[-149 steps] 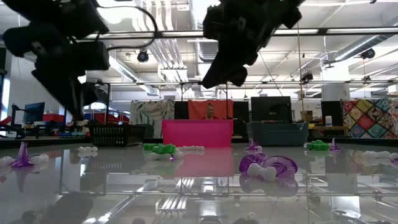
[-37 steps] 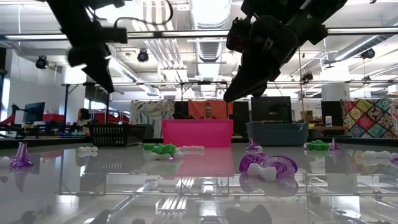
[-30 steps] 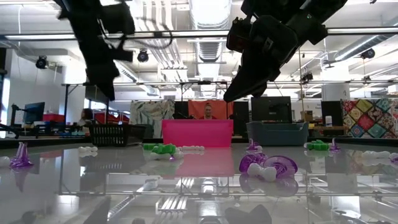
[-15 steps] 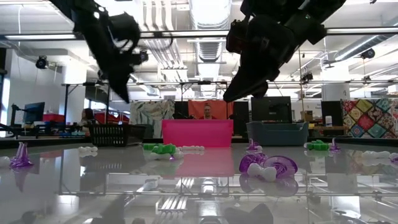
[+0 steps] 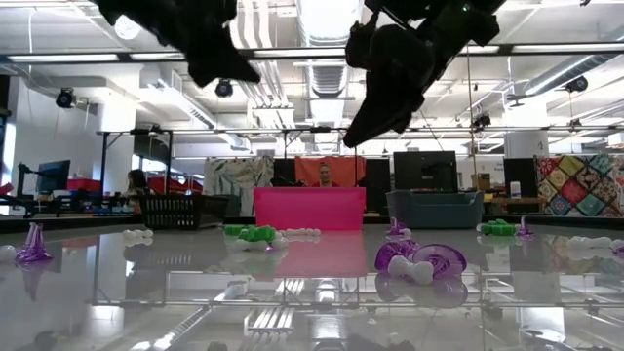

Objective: Sort Halloween decoration
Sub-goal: Put the white bone toy into the black bin

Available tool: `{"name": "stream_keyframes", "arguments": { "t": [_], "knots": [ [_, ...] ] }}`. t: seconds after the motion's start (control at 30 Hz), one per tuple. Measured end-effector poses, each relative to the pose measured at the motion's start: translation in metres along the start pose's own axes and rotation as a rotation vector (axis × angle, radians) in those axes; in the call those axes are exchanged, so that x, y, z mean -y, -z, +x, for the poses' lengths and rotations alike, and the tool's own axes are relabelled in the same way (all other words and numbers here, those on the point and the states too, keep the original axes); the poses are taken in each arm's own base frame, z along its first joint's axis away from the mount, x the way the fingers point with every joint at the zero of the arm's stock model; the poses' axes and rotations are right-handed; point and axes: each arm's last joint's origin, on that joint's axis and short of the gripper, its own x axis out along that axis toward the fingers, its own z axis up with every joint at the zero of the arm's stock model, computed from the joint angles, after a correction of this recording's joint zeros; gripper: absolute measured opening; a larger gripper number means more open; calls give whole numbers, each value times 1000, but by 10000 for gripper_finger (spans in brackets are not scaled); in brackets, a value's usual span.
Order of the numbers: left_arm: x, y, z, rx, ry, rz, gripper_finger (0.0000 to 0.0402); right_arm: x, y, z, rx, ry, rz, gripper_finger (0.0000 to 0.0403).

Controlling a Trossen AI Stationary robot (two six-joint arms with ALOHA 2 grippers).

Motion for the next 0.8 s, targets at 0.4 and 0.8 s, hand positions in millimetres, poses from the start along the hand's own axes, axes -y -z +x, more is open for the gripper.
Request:
{"name": "stream_keyframes", "arguments": {
  "t": [0.4,0.8],
  "knots": [
    [37,-10,-7,151,77,41,0,-1,-7,26,92,21,-149,43],
    [32,17,-9,236,86,-56,0,-2,-21,78,50,30,-241,52]
  ]
}}
